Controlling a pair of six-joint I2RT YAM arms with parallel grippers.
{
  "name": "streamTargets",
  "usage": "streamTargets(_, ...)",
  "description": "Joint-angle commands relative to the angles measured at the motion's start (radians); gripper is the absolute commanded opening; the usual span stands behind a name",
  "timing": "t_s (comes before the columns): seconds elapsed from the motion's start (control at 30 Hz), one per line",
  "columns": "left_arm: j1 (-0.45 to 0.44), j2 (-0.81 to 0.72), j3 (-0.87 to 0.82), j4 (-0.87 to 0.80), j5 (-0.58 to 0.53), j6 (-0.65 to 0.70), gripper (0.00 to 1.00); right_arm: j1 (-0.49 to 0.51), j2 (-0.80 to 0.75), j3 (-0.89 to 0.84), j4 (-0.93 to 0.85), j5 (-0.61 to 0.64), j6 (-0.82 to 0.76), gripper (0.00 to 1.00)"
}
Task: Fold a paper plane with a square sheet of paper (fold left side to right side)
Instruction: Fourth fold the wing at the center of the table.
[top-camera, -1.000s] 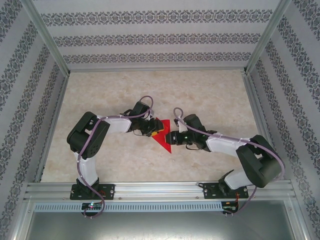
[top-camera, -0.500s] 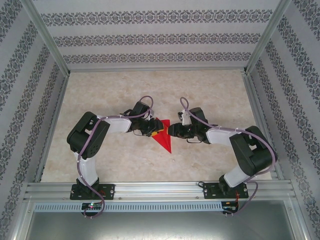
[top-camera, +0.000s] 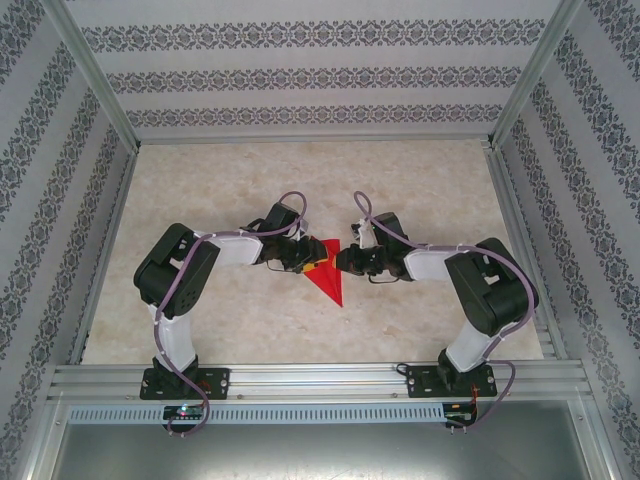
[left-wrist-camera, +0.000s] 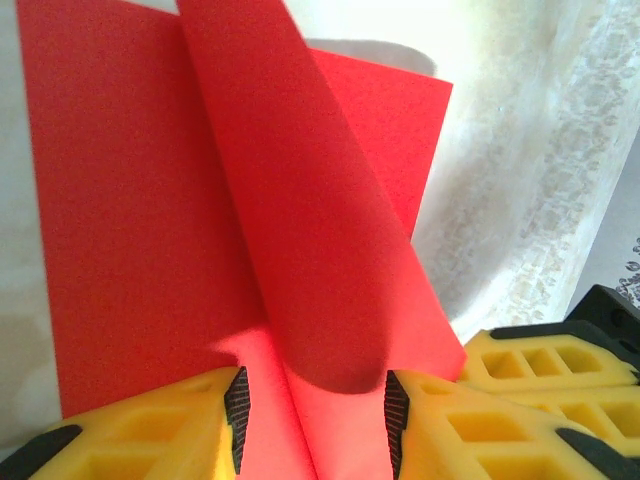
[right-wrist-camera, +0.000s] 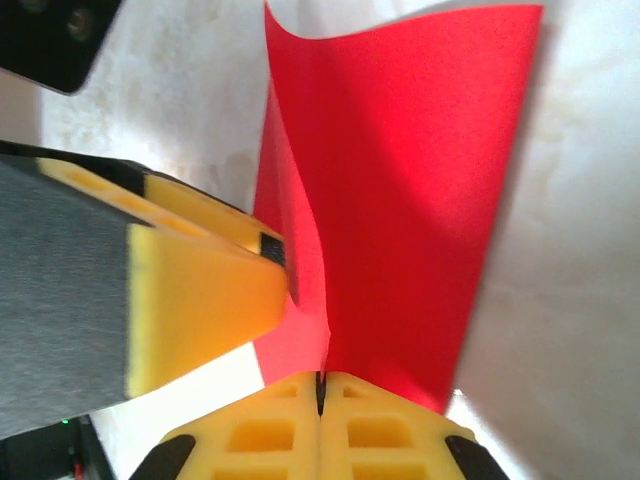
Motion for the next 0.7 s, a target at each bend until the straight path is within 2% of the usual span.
streamTargets(0.0,-0.014,0.017,0.001,-0.047,-0.028,-0.005,0.44,-0.004,0.025,0.027,-0.058,0.058,-0.057,0.04)
streamTargets(0.67,-0.016,0.015,0.0,-0.046,-0.024,-0.005,0.44,0.01,0.082,0.06,-0.131,0.099,-0.094,0.03)
